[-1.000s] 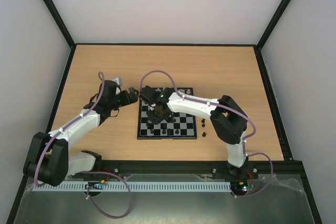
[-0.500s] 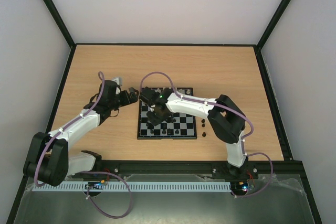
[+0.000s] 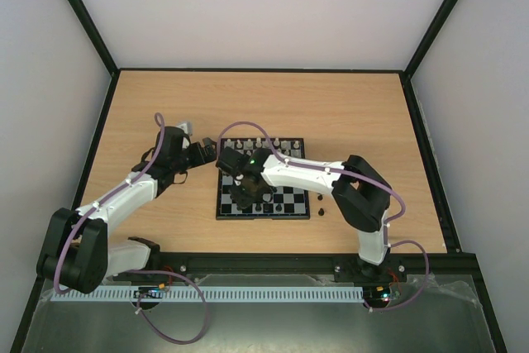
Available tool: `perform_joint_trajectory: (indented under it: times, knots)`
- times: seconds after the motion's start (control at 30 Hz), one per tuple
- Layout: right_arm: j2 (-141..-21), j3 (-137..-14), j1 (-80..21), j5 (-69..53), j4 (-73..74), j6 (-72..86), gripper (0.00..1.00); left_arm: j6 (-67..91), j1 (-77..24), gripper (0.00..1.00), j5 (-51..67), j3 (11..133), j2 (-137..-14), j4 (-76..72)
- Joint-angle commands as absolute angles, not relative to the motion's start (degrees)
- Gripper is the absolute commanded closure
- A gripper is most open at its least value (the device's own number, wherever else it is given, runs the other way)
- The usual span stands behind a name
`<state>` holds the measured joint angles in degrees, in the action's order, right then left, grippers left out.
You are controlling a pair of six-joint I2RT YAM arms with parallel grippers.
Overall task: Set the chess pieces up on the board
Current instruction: Move the chess piece to the chessboard.
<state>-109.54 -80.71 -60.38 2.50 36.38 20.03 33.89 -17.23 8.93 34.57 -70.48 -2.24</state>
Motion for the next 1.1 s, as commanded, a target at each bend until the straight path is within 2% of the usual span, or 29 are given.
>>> perform_joint_trajectory:
  times: [0.0,1.07]
  knots:
    - [-108.5,-80.2,-61.5,1.6,39.8,20.9,0.99,33.4,-17.3,0.0,8.4,35.4,-70.1,-2.2]
    - [-109.5,-81.9,-63.3,0.9,39.7,21.7,0.98,33.4,-17.2,0.0,8.4,35.3,-69.8,-2.1]
